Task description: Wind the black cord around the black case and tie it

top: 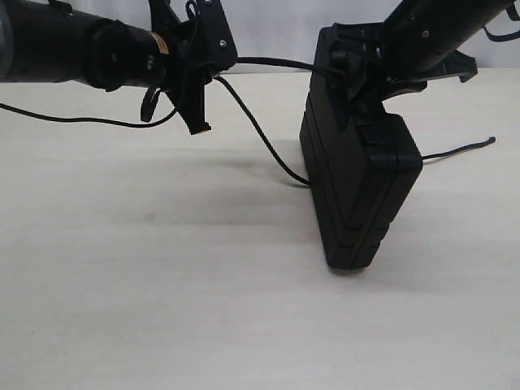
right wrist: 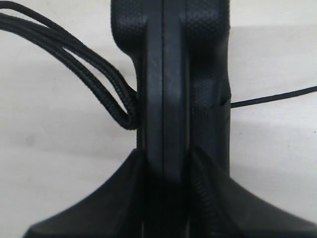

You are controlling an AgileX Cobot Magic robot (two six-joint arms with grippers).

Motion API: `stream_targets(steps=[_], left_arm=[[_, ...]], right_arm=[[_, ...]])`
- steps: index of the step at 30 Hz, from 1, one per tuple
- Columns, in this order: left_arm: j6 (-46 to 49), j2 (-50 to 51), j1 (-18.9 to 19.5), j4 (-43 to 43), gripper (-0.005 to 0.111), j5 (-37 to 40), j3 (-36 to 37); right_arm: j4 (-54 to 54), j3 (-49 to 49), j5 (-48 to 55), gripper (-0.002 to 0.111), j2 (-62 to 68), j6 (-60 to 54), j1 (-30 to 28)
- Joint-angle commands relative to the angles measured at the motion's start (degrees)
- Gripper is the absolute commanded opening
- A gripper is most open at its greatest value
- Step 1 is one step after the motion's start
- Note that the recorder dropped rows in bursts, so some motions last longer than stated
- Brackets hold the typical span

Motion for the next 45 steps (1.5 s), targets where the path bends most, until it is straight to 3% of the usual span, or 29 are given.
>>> stream_targets(steps=[1,17,25,35,40,45], left_arm=[[-0.7,0.5,0.6,-0.8,0.000,-2.2,0.0],[-0.5,2.8,0.4,-0.2,0.000,-2.6,0.0],[-0.5,2.8,-2.9,-0.2,0.000,-6.7,0.0],[-0.3,2.8,-5.9,0.1,0.000,-4.8,0.0],[14.5,2.8,-6.3,0.2,0.000,0.7,0.0],[16.2,2.8,-5.2,0.3,0.000,0.8,0.0]], right_arm=[[1.3,0.0,-0.2,0.004,-0.6,-0.2,-0.1],[1.3,0.0,-0.2,0.004,-0.6,-0.2,-0.1],[1.3,0.0,-0.2,0.004,-0.6,-0.2,-0.1],[1.5,0.0,-0.2,0.004,-0.6,-0.2,-0.1],[1.5,0.0,-0.2,0.004,-0.6,-0.2,-0.1],[1.5,0.0,-0.2,0.004,-0.6,-0.2,-0.1]])
